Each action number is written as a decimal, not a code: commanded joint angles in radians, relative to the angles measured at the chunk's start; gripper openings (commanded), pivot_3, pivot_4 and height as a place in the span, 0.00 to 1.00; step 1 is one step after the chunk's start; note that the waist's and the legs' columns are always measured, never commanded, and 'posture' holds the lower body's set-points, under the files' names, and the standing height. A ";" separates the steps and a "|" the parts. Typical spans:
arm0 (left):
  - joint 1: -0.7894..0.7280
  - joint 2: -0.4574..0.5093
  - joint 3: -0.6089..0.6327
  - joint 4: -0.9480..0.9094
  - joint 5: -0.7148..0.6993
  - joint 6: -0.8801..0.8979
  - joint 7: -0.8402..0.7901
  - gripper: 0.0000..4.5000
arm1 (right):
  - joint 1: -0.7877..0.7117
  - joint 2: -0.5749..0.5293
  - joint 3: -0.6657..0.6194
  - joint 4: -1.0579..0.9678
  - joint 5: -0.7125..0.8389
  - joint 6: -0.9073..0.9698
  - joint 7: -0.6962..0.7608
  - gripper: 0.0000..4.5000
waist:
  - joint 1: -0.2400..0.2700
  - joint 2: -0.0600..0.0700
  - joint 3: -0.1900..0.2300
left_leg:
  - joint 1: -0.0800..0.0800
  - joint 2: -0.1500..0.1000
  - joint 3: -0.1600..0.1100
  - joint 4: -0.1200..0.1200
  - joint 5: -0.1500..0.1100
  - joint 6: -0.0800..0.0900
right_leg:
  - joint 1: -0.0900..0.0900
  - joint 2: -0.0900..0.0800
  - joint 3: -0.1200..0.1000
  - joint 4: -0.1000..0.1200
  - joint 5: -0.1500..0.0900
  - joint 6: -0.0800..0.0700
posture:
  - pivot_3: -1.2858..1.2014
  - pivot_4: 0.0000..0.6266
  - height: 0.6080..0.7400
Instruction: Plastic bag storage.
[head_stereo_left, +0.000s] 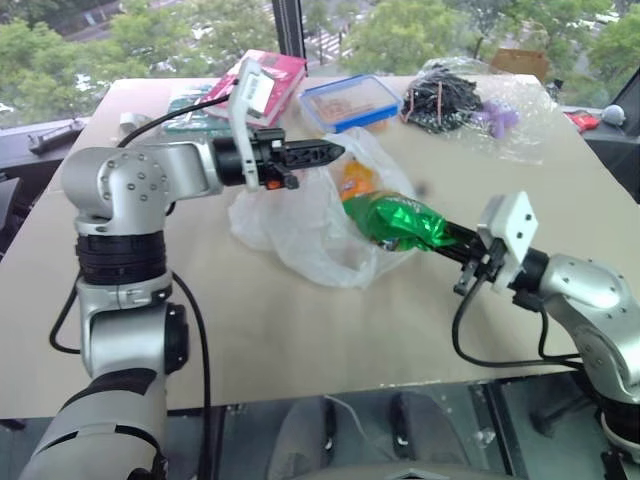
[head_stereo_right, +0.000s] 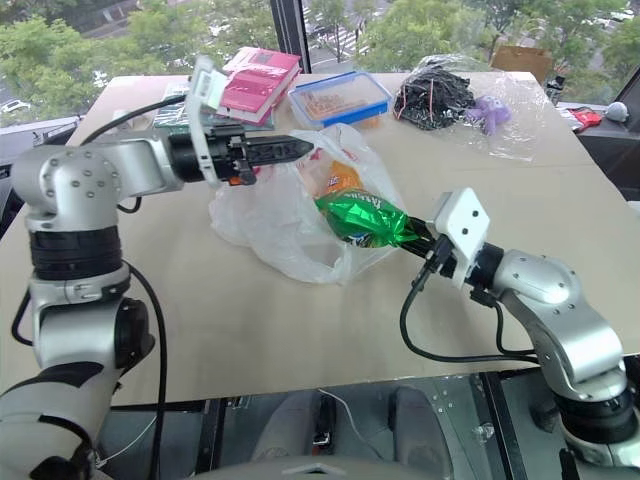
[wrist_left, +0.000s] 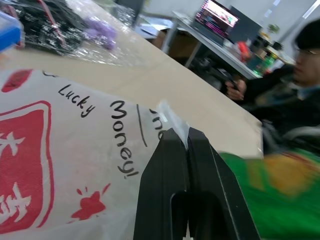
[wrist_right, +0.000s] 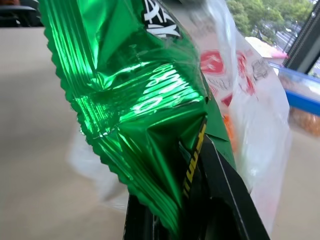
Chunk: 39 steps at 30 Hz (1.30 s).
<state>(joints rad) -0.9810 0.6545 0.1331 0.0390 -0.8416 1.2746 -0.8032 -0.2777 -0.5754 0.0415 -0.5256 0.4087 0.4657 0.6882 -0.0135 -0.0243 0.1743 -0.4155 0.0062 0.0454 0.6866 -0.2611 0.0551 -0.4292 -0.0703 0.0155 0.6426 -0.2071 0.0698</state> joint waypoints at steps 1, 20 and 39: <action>-0.007 0.031 -0.001 -0.048 -0.035 0.018 -0.047 0.00 | -0.052 0.014 0.060 0.052 -0.123 -0.132 -0.012 0.02 | 0.001 0.000 0.000 | 0.000 0.000 0.000 0.000 0.000 0.000 | 0.000 0.000 0.000 0.000 0.000 0.000 | 0.52 0.24 1.00; -0.172 -0.174 0.111 0.023 -0.109 0.175 0.173 0.00 | -0.493 0.178 0.389 0.650 -0.828 -0.473 -0.260 0.02 | -0.004 0.000 0.000 | -0.001 0.000 0.000 0.000 0.001 -0.001 | -0.002 0.000 0.000 0.001 0.000 0.000 | 0.52 0.24 1.00; -0.079 -0.229 0.085 0.002 -0.034 0.112 0.271 0.00 | -0.468 0.309 0.300 0.545 -0.632 -0.218 0.036 0.64 | -0.017 0.000 0.001 | 0.000 -0.001 -0.001 -0.001 0.001 -0.002 | -0.002 -0.002 0.000 0.003 0.001 -0.001 | 0.52 0.24 1.00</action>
<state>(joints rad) -1.0591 0.4103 0.2196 0.0803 -0.8831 1.4170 -0.5199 -0.7594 -0.2359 0.4169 0.1550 -0.2645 0.1616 0.6895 -0.0308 -0.0241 0.1749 -0.4162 0.0055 0.0439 0.6856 -0.2601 0.0527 -0.4311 -0.0727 0.0151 0.6449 -0.2065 0.0693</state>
